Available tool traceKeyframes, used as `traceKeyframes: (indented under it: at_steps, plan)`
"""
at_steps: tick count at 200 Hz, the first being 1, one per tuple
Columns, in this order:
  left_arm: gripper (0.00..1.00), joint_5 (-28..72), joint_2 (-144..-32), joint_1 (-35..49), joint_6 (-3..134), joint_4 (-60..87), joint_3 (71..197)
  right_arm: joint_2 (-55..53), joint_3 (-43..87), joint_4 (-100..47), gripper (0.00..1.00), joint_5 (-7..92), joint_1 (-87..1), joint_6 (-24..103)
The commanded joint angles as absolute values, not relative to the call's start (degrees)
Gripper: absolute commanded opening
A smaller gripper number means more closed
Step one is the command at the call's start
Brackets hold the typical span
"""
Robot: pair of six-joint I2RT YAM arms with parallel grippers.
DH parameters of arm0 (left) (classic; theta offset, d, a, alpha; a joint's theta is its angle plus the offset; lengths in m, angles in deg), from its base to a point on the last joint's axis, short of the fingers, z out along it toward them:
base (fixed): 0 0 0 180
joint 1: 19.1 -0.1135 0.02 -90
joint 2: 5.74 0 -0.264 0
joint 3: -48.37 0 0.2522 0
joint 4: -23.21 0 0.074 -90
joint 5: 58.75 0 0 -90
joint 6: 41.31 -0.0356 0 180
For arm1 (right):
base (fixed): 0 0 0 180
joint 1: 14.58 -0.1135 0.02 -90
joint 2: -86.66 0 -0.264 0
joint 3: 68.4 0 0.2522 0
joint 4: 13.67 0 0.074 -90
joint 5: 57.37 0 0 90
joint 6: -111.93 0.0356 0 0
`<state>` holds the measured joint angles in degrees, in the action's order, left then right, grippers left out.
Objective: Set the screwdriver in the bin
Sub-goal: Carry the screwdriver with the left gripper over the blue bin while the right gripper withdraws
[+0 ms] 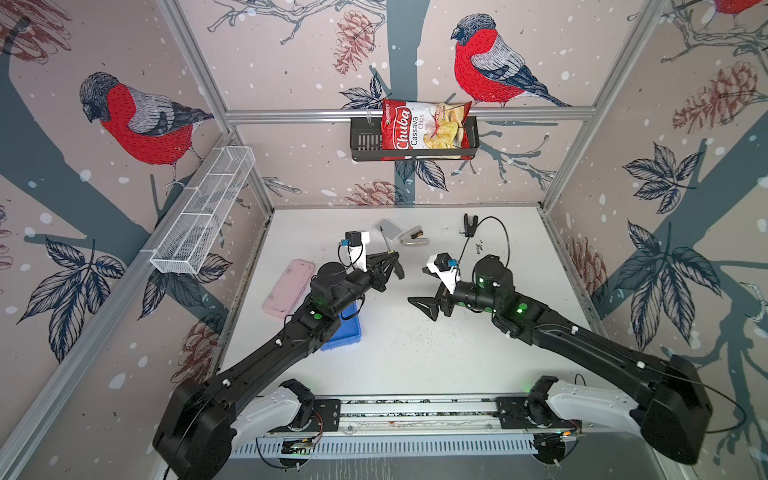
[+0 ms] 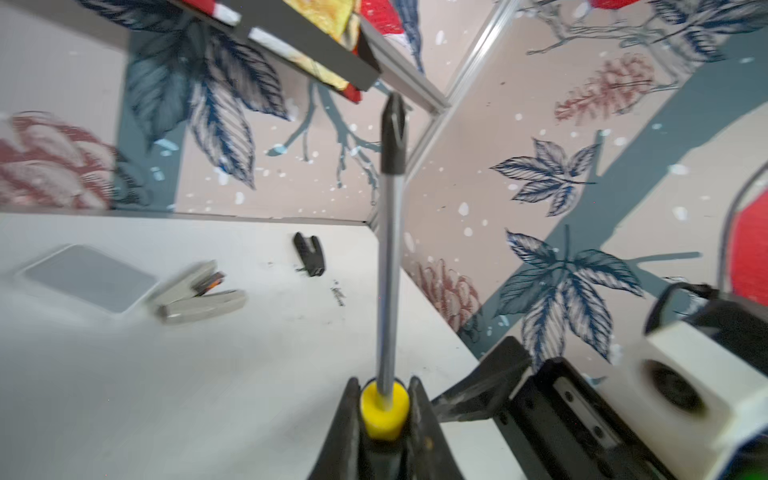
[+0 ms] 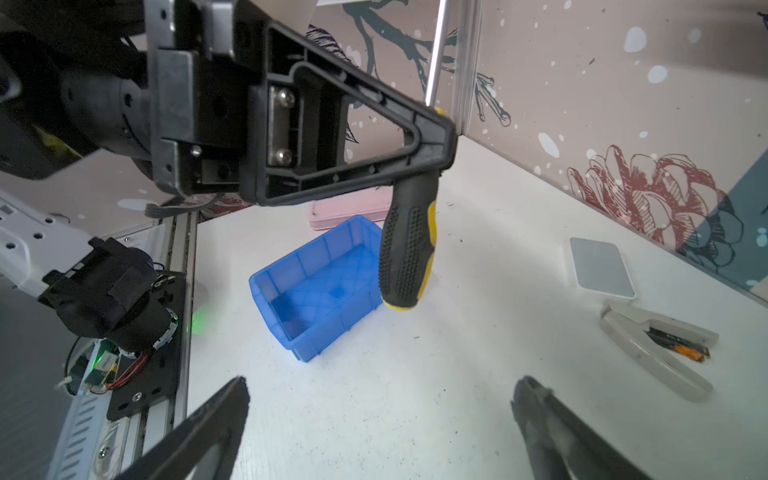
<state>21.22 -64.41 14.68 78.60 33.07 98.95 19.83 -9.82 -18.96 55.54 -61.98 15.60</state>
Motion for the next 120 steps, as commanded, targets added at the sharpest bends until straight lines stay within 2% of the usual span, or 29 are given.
traceKeyframes:
  at_steps: [1,40,79,120]
  plan:
    - [0.00,31.61,-60.17,14.29,75.70,16.81,98.35,17.89,-7.90,-20.11,0.99,54.44,-64.08,10.39]
    - [0.00,40.95,-52.55,14.12,79.81,-0.68,97.75,14.42,-5.30,-21.33,1.00,54.51,-66.86,7.44]
    - [0.00,45.93,-47.22,13.49,90.29,-12.84,95.29,11.53,-3.83,-21.54,0.99,55.38,-67.73,5.77]
    - [0.00,45.94,-46.35,11.84,97.16,-15.42,91.34,9.87,-2.33,-21.88,1.00,57.04,-67.87,5.34]
